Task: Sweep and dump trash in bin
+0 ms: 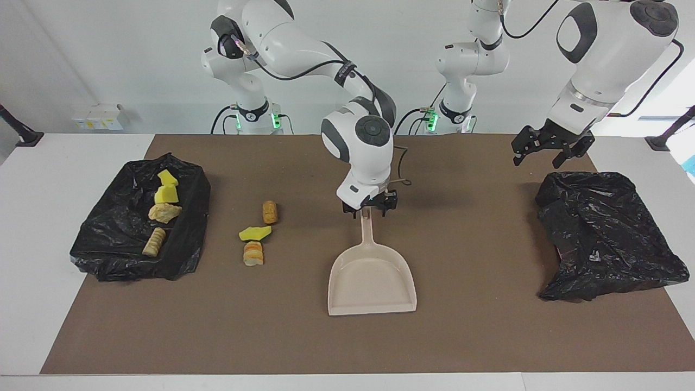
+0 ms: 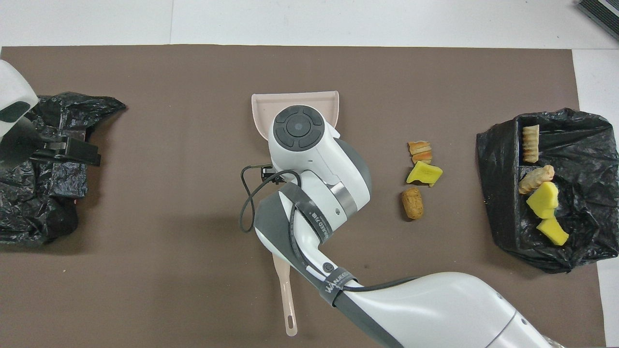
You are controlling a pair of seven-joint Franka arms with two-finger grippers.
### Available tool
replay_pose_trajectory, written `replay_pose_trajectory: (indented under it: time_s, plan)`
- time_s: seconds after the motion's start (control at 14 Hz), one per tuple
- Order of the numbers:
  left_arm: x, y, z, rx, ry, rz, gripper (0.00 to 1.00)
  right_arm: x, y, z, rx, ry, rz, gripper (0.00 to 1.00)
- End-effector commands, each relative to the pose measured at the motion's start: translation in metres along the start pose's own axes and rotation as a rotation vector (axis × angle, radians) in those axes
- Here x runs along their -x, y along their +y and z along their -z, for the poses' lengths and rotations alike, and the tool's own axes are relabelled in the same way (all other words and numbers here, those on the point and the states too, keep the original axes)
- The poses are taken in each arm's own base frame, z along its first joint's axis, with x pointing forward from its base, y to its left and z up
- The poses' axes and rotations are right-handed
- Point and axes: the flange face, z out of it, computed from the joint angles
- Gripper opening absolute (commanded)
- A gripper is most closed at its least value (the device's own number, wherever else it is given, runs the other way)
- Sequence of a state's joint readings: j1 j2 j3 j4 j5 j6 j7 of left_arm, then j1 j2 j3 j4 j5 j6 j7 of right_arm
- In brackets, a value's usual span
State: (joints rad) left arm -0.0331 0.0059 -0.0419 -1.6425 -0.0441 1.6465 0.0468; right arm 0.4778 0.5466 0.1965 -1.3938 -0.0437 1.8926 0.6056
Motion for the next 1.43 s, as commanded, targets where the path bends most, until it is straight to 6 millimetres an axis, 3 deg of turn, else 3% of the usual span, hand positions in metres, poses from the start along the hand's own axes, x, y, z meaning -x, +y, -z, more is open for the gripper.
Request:
replay_pose_trajectory:
  time_s: [0.0,0.21,0.29,0.5,0.57,0.64,0.79,0.93,1.14,1.22,1.29,1.36]
  plan:
    - [0.001,-0.003,0.003,-0.018,-0.003,0.010,1.00,0.056,0.009,0.037,0.013,-0.022,0.047,1.00]
    - [0.001,-0.003,0.004,-0.018,0.000,0.008,1.00,0.133,-0.007,0.044,0.008,-0.069,0.117,1.00]
    - [0.000,-0.002,0.004,-0.018,0.003,0.007,1.00,0.158,-0.016,0.037,0.013,-0.084,0.145,1.00]
    - [0.000,0.011,0.004,-0.018,0.002,-0.012,1.00,0.215,-0.015,0.013,-0.031,-0.089,0.163,1.00]
    - [-0.001,0.017,0.003,-0.009,0.005,-0.020,1.00,0.225,-0.008,0.003,-0.032,-0.080,0.172,1.00]
    - [-0.001,0.035,0.002,-0.009,0.014,-0.048,1.00,0.229,-0.006,-0.006,-0.039,-0.088,0.167,1.00]
    - [-0.008,0.061,0.002,-0.006,0.065,-0.055,1.00,0.241,-0.027,-0.033,-0.049,-0.103,0.188,1.00]
    - [-0.016,0.098,-0.002,0.005,0.111,-0.021,1.00,0.239,-0.027,-0.047,-0.060,-0.090,0.186,1.00]
    - [-0.027,0.137,-0.034,0.001,0.079,-0.048,1.00,0.233,-0.029,-0.067,-0.081,-0.070,0.175,1.00]
    - [-0.031,0.160,-0.052,-0.001,0.053,-0.067,1.00,0.234,-0.028,-0.070,-0.082,-0.067,0.181,1.00]
    - [-0.037,0.178,-0.061,-0.003,0.049,-0.068,1.00,0.235,-0.027,-0.072,-0.078,-0.071,0.185,0.85]
    - [-0.044,0.183,-0.068,-0.010,0.052,-0.058,1.00,0.235,-0.026,-0.073,-0.077,-0.072,0.188,0.56]
